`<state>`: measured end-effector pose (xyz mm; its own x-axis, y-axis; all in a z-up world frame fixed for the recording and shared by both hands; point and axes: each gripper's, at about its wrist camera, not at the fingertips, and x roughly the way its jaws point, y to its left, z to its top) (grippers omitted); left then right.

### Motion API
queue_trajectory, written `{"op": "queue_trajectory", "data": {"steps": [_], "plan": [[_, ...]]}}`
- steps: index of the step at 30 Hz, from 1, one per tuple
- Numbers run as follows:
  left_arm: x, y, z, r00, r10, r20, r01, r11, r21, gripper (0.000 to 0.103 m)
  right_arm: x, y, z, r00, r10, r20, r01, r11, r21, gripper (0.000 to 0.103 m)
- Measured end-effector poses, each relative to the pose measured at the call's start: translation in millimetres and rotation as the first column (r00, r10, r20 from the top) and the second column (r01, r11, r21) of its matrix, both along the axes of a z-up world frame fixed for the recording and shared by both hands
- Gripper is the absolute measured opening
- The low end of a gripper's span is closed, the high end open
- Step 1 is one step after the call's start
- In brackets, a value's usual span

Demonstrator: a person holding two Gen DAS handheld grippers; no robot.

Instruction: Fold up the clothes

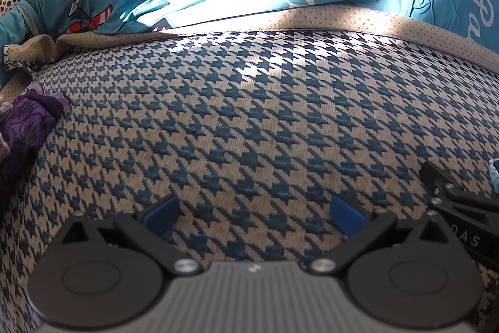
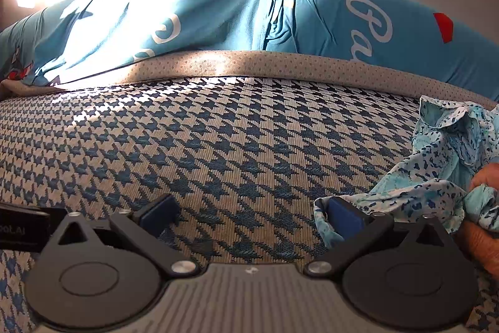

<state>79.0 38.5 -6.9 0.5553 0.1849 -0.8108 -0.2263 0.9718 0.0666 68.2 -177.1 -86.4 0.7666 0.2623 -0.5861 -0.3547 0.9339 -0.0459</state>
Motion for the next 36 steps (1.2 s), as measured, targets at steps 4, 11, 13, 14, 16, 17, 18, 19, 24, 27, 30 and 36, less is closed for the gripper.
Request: {"op": "queue_trajectory", "data": {"steps": [4, 11, 13, 14, 16, 17, 18, 19, 24, 27, 30, 36], "plan": [[0.0, 0.4, -0.1, 1.0, -0.003, 0.002, 0.003, 1.0, -0.002, 0.103, -0.5, -1.0, 0.0, 0.998, -0.054, 0.015, 0.054, 0.998, -0.02, 0.103], [1.2, -0.5, 0.2, 1.0, -0.006, 0.003, 0.006, 1.0, 0.001, 0.103, 8.3, -34.5, -1.1, 0.963, -0.267, -0.031, 0.268, 0.958, 0.097, 0.103], [1.2, -0.4, -0.1, 1.0, -0.005, 0.005, 0.005, 1.0, 0.0, 0.103, 8.7, -30.0, -1.6, 0.963, -0.268, -0.027, 0.27, 0.96, 0.072, 0.103], [1.2, -0.9, -0.2, 1.0, -0.004, 0.007, 0.004, 1.0, 0.003, 0.103, 8.9, -27.8, -1.8, 0.963, -0.269, -0.025, 0.27, 0.961, 0.059, 0.103], [1.2, -0.9, -0.1, 1.0, -0.003, 0.007, 0.003, 1.0, 0.002, 0.103, 8.3, -18.4, -2.2, 0.962, -0.272, -0.006, 0.272, 0.962, 0.008, 0.103], [1.2, -0.9, -0.1, 1.0, -0.003, 0.008, 0.003, 1.0, 0.002, 0.103, 7.1, -15.7, -2.2, 0.962, -0.273, 0.003, 0.273, 0.962, -0.001, 0.103], [1.2, -0.8, -0.1, 1.0, -0.003, 0.008, 0.003, 1.0, 0.002, 0.103, 6.4, -16.1, -2.5, 0.962, -0.273, 0.001, 0.273, 0.962, 0.006, 0.103], [1.2, -0.8, -0.1, 1.0, -0.002, 0.008, 0.002, 1.0, 0.001, 0.103, 6.5, -18.9, -2.7, 0.962, -0.272, -0.007, 0.272, 0.962, 0.024, 0.103], [1.2, -0.7, 0.0, 1.0, -0.001, 0.01, 0.001, 1.0, -0.001, 0.103, 6.0, -19.9, -3.3, 0.962, -0.272, -0.012, 0.273, 0.962, 0.028, 0.103], [1.2, -0.6, 0.0, 1.0, 0.0, 0.011, 0.0, 1.0, -0.002, 0.103, 6.4, -21.9, -3.3, 0.962, -0.272, -0.016, 0.272, 0.961, 0.04, 0.103], [1.9, -1.2, -0.2, 1.0, 0.002, 0.011, -0.002, 1.0, -0.002, 0.103, 6.9, -20.9, -3.3, 0.962, -0.272, -0.014, 0.273, 0.962, 0.035, 0.103], [1.6, -1.4, -0.6, 1.0, 0.0, 0.013, 0.0, 1.0, 0.001, 0.103, 6.7, -22.2, -3.6, 0.962, -0.274, -0.015, 0.275, 0.961, 0.039, 0.103]]}}
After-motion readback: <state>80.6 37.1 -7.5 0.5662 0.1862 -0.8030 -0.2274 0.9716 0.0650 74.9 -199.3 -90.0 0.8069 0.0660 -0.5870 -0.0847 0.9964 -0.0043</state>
